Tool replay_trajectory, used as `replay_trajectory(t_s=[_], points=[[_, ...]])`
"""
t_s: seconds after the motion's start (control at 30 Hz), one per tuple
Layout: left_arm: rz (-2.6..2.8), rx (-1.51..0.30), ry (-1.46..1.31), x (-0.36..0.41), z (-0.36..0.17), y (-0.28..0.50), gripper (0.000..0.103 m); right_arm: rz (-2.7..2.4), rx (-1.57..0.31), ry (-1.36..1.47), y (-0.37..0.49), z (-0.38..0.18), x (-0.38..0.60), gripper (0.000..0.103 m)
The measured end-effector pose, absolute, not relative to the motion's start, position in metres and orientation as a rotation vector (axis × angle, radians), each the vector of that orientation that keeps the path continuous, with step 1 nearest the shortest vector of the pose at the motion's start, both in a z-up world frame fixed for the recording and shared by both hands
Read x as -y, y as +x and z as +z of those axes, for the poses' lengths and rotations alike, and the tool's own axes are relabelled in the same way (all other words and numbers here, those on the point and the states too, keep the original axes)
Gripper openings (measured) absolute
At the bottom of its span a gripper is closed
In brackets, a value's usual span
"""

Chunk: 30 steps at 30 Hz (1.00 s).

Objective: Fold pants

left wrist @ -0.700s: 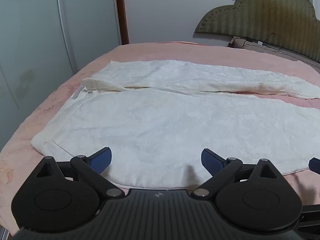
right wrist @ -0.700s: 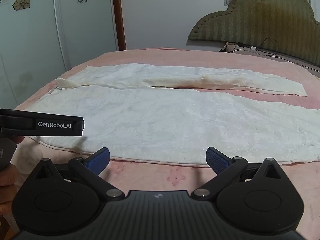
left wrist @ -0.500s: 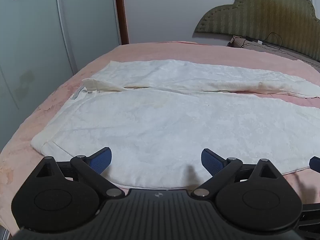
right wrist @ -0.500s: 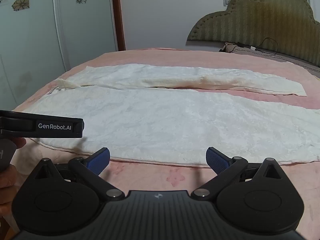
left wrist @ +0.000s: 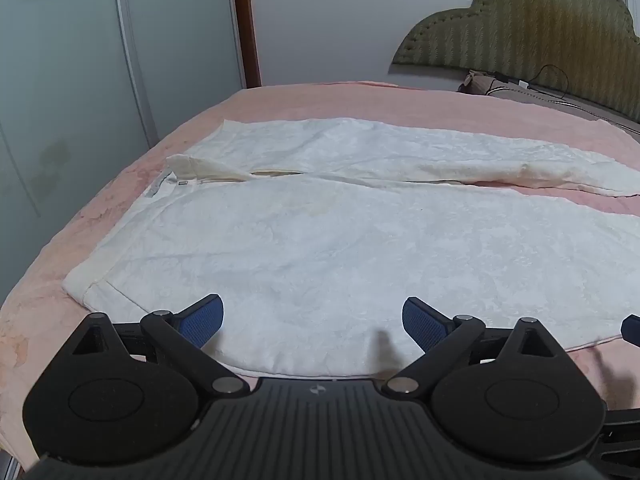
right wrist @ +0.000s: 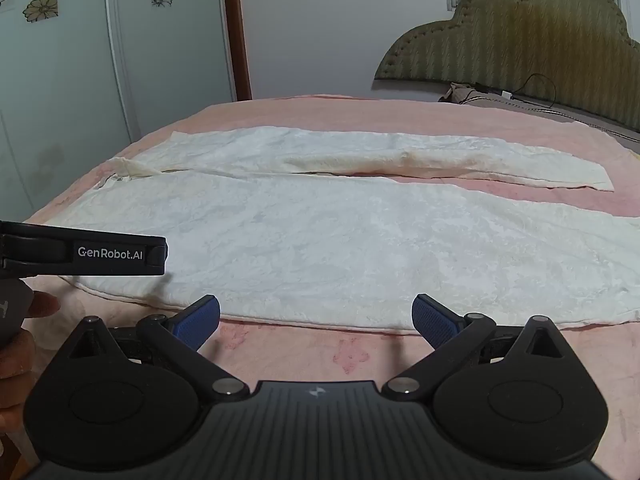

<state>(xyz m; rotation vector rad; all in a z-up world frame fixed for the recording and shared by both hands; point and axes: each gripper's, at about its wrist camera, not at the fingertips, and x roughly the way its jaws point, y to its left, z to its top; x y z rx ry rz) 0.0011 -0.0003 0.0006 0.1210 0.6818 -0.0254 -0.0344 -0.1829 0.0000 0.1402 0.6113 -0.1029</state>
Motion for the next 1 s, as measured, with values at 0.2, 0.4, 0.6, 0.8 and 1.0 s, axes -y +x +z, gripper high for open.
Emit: replay_trajectory(t_s=[0.2,0.4,0.6,0.8,1.0], points=[[-0.025,-0.681,0.122,-0.0005,0.0001,0.0015,0.098,-0.104,-0.612,0.141,-0.0330,-0.0007,0.1811,0.103],[-0.016,-0.676,0.131,-0.0019,-0.0009,0.0028,0.098,-0.105,-0.615,0.146,-0.0317,-0.0024,0.1807,0.103],[-0.013,-0.681,0.136,-0.0016,-0.0023,0.0042,0.098,-0.102,-0.615,0.149,-0.0325,-0.0025,0.1806,0.103],[-0.012,-0.680,0.140,-0.0022,-0.0032,0.0053,0.098,-0.093,-0.616,0.154,-0.0332,-0.0034,0.1810,0.103],[-0.010,-0.679,0.145,-0.0013,-0.0045,0.0039,0.098,-0.084,-0.617,0.155,-0.0337,-0.0039,0.1799,0.103]])
